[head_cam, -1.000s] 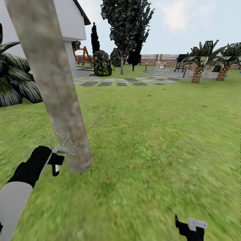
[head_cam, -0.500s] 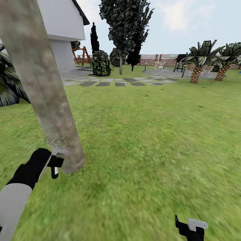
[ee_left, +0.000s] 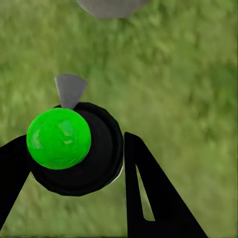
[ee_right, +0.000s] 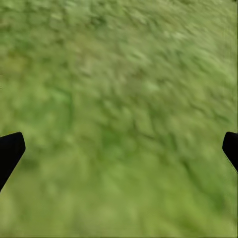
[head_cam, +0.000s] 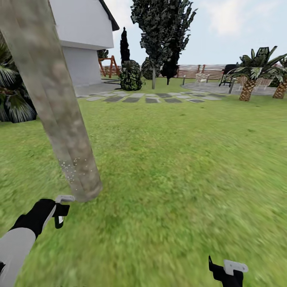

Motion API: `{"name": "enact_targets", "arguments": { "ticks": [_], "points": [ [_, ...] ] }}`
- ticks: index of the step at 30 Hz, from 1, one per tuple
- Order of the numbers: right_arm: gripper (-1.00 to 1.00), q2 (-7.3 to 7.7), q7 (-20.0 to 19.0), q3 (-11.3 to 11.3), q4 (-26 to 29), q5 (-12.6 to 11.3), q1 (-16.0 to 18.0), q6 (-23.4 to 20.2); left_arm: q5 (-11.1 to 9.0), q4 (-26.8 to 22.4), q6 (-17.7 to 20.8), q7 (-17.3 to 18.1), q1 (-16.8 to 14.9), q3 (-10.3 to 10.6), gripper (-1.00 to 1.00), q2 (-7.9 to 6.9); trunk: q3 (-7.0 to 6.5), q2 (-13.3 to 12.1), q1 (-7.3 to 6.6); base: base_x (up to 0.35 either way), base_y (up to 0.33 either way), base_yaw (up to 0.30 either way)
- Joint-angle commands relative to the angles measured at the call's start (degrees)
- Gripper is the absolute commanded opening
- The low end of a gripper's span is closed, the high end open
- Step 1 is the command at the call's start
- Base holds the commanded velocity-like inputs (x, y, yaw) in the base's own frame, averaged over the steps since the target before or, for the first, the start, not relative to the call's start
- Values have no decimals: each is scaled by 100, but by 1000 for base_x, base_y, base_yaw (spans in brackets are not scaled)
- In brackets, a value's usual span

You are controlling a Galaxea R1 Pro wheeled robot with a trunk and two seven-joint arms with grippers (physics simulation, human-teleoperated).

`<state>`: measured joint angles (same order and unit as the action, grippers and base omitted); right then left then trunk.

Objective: In the garden, pick up the pesticide atomizer on the floor and spray pesticide onto both trees until each tree trunk is fully covered.

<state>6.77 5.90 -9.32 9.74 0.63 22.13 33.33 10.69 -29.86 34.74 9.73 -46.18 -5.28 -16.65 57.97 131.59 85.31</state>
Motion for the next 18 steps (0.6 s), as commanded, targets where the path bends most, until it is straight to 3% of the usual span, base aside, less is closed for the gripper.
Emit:
{"name": "enact_targets", "arguments": {
  "ticks": [1,3,6,8,13,18],
  "points": [
    [100,0,7,-9,-6,8,2,15,59,12,3,42,-5,-34,-100,5,5,2,0,96,-271,180],
    [100,0,7,-9,-7,8,2,15,63,77,-16,31,-5,-34,-100,4,5,2,0,122,-270,70],
    [100,0,7,-9,-5,8,2,15,38,251,-40,-297,-5,-29,-100,19,5,2,0,153,-261,13],
    [100,0,7,-9,-7,8,2,15,37,272,-46,-471,-5,-33,-100,155,5,2,0,170,-247,3],
    [100,0,7,-9,-7,8,2,15,27,255,-49,-538,-5,-57,-100,234,5,2,0,187,-234,7],
    [100,0,7,-9,-5,8,2,15,19,275,-253,-550,-5,-223,-100,232,5,2,0,230,-198,222]
  ]
}}
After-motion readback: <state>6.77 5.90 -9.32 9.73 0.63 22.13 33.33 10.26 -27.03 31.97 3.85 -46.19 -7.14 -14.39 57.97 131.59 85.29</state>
